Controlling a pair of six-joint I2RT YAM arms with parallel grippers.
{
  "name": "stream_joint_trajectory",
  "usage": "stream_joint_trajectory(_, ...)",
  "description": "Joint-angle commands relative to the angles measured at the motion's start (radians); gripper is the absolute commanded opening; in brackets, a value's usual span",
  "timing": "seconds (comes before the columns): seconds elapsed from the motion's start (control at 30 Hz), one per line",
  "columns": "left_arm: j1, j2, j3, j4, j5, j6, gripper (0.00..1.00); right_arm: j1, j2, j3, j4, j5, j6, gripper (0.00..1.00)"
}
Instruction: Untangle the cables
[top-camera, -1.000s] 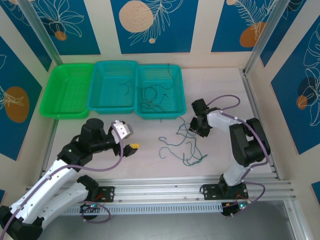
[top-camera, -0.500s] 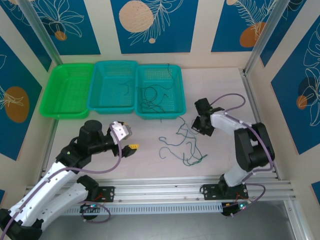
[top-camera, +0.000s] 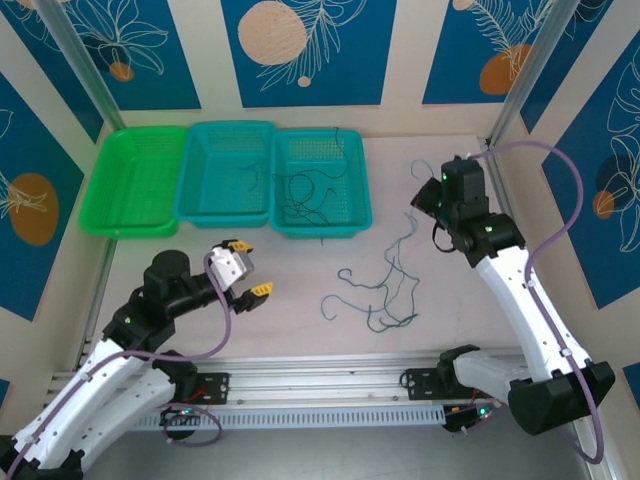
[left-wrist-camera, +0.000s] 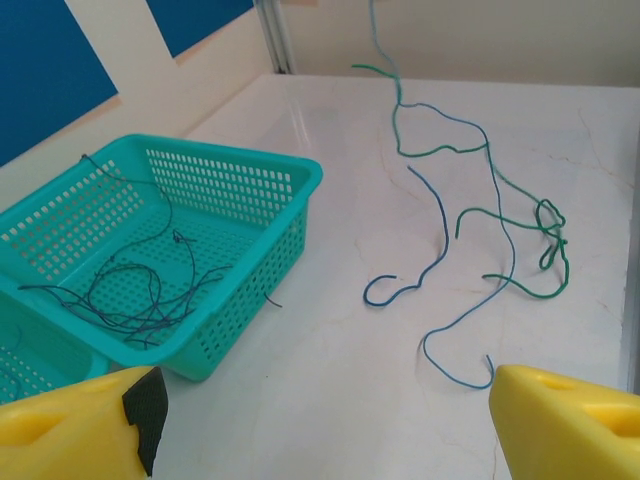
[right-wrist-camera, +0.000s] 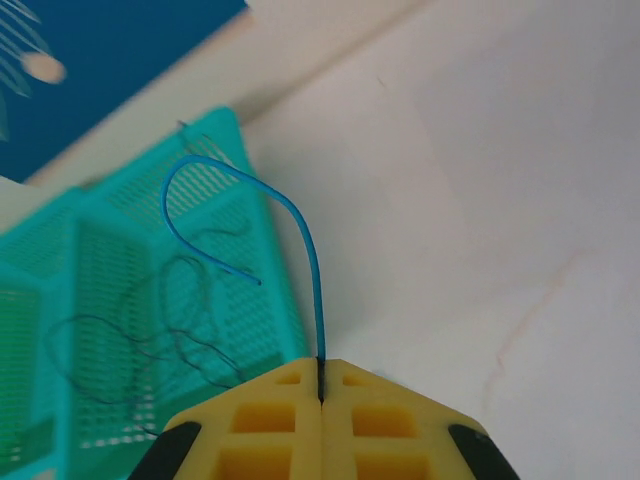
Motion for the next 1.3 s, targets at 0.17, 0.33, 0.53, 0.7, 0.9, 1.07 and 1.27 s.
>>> stream_joint_trajectory(0.17, 0.0, -0.006, -0.025, 0.069, 0.061, -0.028, 0.86, -0.014, 0.103, 0.311, -0.028, -0.083, -0.073, 0.0)
stream_joint_trajectory(0.33, 0.001, 0.001, -0.024, 0.075, 0.092, -0.031, 0.86, 0.015, 0.177, 0.485, -0.035, -0.154, -0.082, 0.0)
stream_joint_trajectory(0.53, 0.002, -0.004, -0.03, 0.081, 0.087, -0.034, 0.87, 0.02, 0.263, 0.759, -0.052, -0.204, -0.09, 0.0)
stream_joint_trajectory(0.7, 0.001, -0.012, -0.03, 0.085, 0.103, -0.034, 0.89, 0.064, 0.351, 0.976, -0.073, -0.226, -0.076, 0.0)
stream_joint_trajectory(0.9, 0.001, -0.053, -0.044, 0.108, 0.09, -0.038, 0.94, 0.102, 0.459, 1.175, -0.043, -0.255, -0.04, 0.0)
stream_joint_trajectory(1.07, 0.003, -0.082, -0.051, 0.127, 0.02, -0.047, 0.96, 0.135, 0.575, 1.371, 0.029, -0.255, -0.042, 0.0)
stream_joint_trajectory(1.27, 0.035, -0.132, -0.052, 0.138, -0.122, -0.101, 1.0, 0.194, 0.687, 1.413, 0.236, -0.231, -0.093, 0.0)
